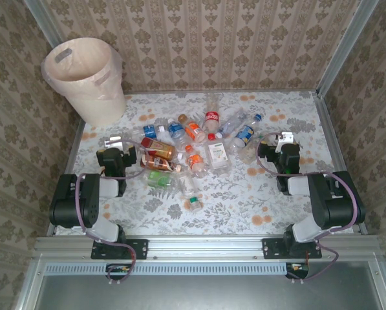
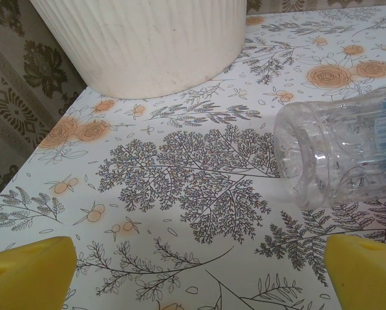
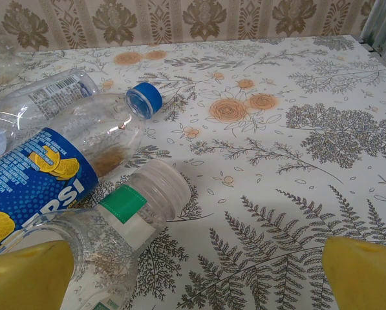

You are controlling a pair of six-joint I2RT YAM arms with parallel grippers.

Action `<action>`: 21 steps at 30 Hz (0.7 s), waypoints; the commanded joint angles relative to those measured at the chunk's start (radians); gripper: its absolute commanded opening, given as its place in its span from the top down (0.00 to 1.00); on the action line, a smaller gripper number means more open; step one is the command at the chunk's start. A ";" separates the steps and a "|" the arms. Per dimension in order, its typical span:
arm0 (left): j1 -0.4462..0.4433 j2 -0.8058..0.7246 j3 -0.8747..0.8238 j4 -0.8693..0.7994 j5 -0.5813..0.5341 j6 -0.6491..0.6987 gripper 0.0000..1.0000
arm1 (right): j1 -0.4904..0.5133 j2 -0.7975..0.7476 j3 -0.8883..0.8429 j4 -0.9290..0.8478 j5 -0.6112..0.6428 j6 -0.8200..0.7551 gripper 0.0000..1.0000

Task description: Put the plastic bottles in the bin

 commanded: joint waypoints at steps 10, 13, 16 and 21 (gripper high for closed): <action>-0.001 -0.007 0.016 0.023 0.000 0.016 0.00 | 0.001 0.005 0.002 0.022 0.012 0.004 0.00; -0.001 -0.008 0.015 0.025 0.000 0.016 0.00 | 0.000 0.002 -0.008 0.037 0.011 0.004 0.00; -0.002 -0.014 0.011 0.032 -0.002 0.023 0.00 | 0.000 -0.004 -0.034 0.082 0.011 0.003 0.00; -0.021 -0.089 -0.003 -0.005 -0.007 0.048 0.00 | 0.001 -0.172 -0.052 -0.031 0.042 0.017 0.00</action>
